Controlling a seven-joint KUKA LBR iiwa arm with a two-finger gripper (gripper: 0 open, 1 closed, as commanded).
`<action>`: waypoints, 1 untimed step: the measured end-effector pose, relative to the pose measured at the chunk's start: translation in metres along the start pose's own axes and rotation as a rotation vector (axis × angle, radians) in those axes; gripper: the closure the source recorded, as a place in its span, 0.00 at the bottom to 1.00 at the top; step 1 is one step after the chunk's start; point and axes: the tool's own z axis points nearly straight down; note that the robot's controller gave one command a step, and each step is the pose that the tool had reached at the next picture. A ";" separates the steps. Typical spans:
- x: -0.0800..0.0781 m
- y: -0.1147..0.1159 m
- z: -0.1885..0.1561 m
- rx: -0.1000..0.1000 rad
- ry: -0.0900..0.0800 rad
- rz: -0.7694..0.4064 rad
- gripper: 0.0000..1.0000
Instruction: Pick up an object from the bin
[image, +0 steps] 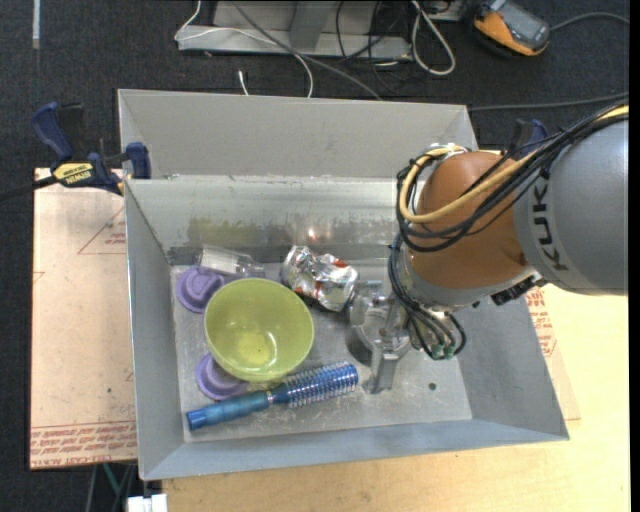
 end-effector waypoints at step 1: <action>0.019 0.046 0.083 -0.001 0.000 -0.247 0.00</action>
Offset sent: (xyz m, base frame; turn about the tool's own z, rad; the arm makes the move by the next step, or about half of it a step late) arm -0.0324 0.0733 -0.1105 -0.4288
